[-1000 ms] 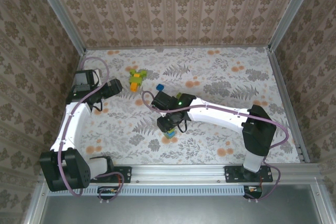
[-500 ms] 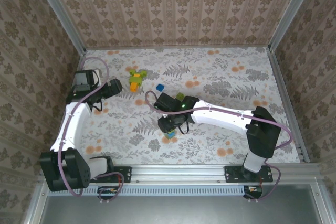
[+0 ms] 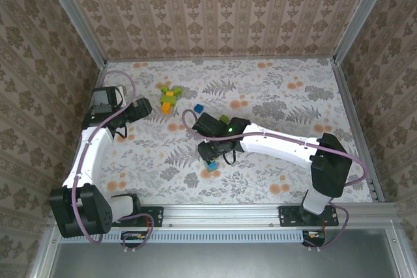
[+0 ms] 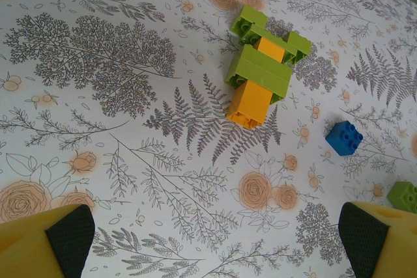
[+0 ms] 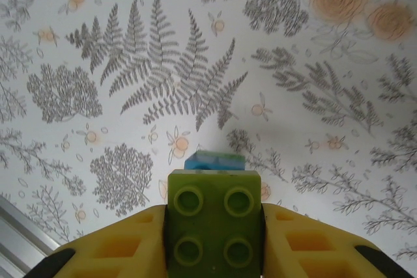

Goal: Assemble a carrot with lego

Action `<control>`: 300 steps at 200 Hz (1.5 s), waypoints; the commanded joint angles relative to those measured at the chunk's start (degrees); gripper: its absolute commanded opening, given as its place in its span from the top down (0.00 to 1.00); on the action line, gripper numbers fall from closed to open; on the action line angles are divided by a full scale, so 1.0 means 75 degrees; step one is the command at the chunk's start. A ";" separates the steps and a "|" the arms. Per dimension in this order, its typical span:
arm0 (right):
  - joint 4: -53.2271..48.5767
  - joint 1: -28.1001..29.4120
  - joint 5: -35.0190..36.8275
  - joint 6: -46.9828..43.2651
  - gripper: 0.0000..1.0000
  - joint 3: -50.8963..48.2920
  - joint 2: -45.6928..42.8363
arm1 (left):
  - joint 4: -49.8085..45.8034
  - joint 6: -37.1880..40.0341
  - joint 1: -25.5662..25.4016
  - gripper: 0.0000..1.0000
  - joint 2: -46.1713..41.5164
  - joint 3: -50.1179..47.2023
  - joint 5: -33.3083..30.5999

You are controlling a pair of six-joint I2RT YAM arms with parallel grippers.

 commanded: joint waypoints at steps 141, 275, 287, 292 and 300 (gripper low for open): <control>0.1668 -0.2015 0.1099 0.0655 0.67 -0.3662 -0.1466 | -0.0066 0.0122 -0.0097 0.00 -0.0044 0.0052 -0.0051; 0.1601 -0.2150 0.0635 0.0724 0.48 -0.3498 -0.0396 | -0.0042 0.0137 -0.0103 0.00 -0.0015 0.0067 -0.0098; 0.1516 -0.2150 0.0583 0.0739 0.47 -0.3511 -0.0400 | -0.0042 0.0146 -0.0099 0.00 -0.0015 0.0074 -0.0089; 0.1488 -0.2150 0.0559 0.0758 0.47 -0.3520 -0.0409 | -0.0042 0.0134 -0.0103 0.00 -0.0015 0.0067 -0.0086; 0.1461 -0.2146 0.0512 0.0804 0.46 -0.3553 -0.0439 | -0.0042 0.0144 -0.0105 0.00 -0.0015 0.0068 -0.0086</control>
